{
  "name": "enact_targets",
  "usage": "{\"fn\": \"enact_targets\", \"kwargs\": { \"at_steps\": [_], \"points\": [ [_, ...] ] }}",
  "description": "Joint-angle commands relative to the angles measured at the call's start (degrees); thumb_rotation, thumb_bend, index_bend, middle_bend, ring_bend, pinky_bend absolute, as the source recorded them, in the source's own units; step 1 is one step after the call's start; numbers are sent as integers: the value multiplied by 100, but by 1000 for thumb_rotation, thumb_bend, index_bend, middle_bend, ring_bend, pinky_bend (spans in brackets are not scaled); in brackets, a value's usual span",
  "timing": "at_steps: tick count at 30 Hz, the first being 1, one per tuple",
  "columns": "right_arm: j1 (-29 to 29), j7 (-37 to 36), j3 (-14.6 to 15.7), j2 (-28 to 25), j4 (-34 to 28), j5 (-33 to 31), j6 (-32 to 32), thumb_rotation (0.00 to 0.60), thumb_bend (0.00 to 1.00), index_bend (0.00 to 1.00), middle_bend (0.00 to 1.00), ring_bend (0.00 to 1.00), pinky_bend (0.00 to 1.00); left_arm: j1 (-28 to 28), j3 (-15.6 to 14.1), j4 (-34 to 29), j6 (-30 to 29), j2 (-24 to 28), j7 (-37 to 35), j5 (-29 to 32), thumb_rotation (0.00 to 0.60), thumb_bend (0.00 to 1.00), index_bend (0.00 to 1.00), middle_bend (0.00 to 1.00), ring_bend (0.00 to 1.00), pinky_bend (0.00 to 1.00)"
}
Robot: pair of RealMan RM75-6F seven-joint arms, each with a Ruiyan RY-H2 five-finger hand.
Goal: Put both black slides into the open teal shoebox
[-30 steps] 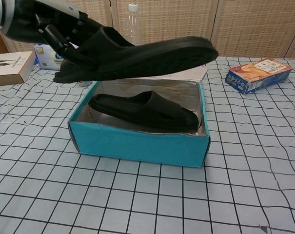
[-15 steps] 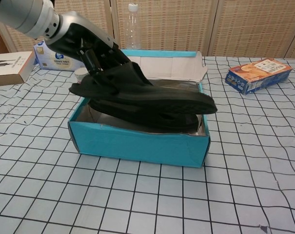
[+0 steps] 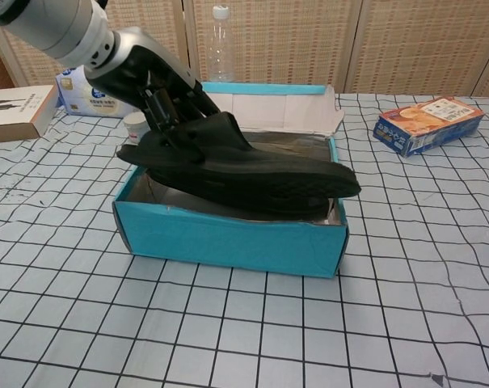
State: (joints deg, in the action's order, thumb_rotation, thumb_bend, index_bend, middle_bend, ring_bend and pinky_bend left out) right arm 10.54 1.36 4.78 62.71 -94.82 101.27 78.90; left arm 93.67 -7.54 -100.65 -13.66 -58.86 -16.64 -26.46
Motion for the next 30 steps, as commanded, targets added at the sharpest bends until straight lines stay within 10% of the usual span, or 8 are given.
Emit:
{"fn": "enact_targets", "kwargs": {
  "at_steps": [1, 30],
  "points": [
    [-17, -22, 3, -25, 8, 2, 48, 600, 197, 0, 0, 0, 0, 109, -115, -14, 134, 16, 14, 0, 600, 476, 605, 684, 668, 746],
    [50, -65, 57, 52, 87, 84, 10, 600, 197, 0, 0, 0, 0, 476, -1150, 1118, 418, -1244, -428, 343, 600, 458, 599, 683, 672, 749]
  ]
}}
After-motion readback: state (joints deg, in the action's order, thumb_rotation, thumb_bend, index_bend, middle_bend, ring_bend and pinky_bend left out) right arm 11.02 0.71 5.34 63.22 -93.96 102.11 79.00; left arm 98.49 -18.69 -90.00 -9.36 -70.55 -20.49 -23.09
